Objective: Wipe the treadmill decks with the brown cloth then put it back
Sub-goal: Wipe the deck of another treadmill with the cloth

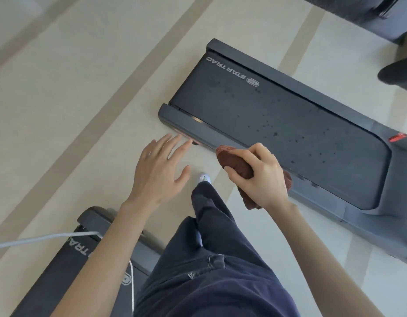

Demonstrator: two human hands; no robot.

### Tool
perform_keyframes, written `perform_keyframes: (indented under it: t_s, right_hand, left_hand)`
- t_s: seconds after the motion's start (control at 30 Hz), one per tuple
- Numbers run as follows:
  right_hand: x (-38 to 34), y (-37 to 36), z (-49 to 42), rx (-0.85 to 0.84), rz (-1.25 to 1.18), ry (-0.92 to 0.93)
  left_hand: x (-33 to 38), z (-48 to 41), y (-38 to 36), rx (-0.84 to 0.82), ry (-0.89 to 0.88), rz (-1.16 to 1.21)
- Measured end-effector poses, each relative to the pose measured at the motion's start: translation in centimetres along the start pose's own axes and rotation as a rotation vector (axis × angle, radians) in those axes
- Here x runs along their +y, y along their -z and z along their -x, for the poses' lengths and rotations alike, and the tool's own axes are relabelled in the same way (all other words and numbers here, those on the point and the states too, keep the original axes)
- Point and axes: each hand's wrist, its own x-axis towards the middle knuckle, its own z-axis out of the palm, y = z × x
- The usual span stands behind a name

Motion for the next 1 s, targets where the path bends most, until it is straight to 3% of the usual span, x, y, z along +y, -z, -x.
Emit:
perform_keyframes:
  t_s: [0.7, 1.0]
  right_hand:
    - [1.3, -3.7, -26.9, -0.079, -0.01, 0.059]
    - [0.7, -8.0, -33.0, -0.055, 0.01, -0.068]
  left_hand:
    - [-10.7, -22.6, 3.5, -0.029, 0.048, -0.031]
    - [-17.5, -29.9, 2.7, -0.141, -0.014, -0.016]
